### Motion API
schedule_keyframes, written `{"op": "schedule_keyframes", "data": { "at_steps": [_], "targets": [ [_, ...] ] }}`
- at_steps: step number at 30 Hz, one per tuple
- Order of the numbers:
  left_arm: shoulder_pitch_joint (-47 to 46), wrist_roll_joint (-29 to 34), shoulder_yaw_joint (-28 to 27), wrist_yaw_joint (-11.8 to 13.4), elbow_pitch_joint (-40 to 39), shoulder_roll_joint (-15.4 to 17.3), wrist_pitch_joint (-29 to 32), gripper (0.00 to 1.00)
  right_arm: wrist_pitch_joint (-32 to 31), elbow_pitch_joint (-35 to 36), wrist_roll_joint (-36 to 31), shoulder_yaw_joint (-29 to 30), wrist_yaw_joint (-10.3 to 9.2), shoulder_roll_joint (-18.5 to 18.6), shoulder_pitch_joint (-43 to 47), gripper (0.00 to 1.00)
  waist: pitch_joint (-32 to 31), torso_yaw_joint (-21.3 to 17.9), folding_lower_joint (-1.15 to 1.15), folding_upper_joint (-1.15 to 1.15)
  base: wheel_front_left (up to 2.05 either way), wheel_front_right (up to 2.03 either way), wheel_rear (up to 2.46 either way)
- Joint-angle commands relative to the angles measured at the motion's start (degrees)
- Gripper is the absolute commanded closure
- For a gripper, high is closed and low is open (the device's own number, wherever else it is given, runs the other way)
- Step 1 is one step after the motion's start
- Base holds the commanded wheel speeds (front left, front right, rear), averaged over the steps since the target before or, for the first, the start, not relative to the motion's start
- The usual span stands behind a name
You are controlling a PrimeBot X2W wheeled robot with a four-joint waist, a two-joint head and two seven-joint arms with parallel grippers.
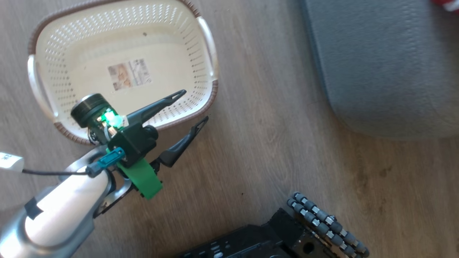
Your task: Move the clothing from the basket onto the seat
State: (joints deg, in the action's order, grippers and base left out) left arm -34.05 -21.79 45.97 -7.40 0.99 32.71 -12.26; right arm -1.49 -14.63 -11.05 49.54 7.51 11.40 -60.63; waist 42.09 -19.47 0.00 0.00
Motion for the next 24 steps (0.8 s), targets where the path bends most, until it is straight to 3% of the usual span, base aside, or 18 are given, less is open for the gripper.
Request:
{"op": "schedule_keyframes", "data": {
  "at_steps": [1,11,12,14,24],
  "targets": [
    [-0.83,-0.33,-1.86,-0.08,-2.00,1.88,-0.53,0.00,-0.59,2.78,-0.92,1.10,-0.02,0.76,-0.61,1.00,2.31,2.12,0.00,0.00,0.00,0.00,0.00],
    [-1.03,-0.18,-2.17,-0.08,-2.28,3.35,-1.55,0.00,-0.12,-0.33,-2.25,7.72,-0.02,-5.43,1.66,1.00,5.34,3.54,0.00,0.00,0.00,0.00,0.00],
    [-1.06,-0.20,-2.15,-0.08,-2.19,3.31,-1.61,0.00,0.41,-1.07,-2.62,7.52,-0.02,-5.60,2.11,0.82,5.37,3.56,0.00,0.00,0.00,0.00,0.00],
    [-1.21,-0.31,-2.16,-0.08,-1.99,3.16,-1.73,0.00,1.97,-2.55,-2.60,7.37,-0.02,-5.77,2.68,0.00,5.25,3.57,0.00,0.00,0.00,0.00,0.00],
    [-2.25,-0.99,-2.17,-0.08,0.54,-0.44,-2.50,0.00,8.60,-14.02,0.59,2.68,-0.02,-0.10,8.67,0.00,0.80,4.17,0.00,0.00,0.00,0.00,0.00]
  ]
}}
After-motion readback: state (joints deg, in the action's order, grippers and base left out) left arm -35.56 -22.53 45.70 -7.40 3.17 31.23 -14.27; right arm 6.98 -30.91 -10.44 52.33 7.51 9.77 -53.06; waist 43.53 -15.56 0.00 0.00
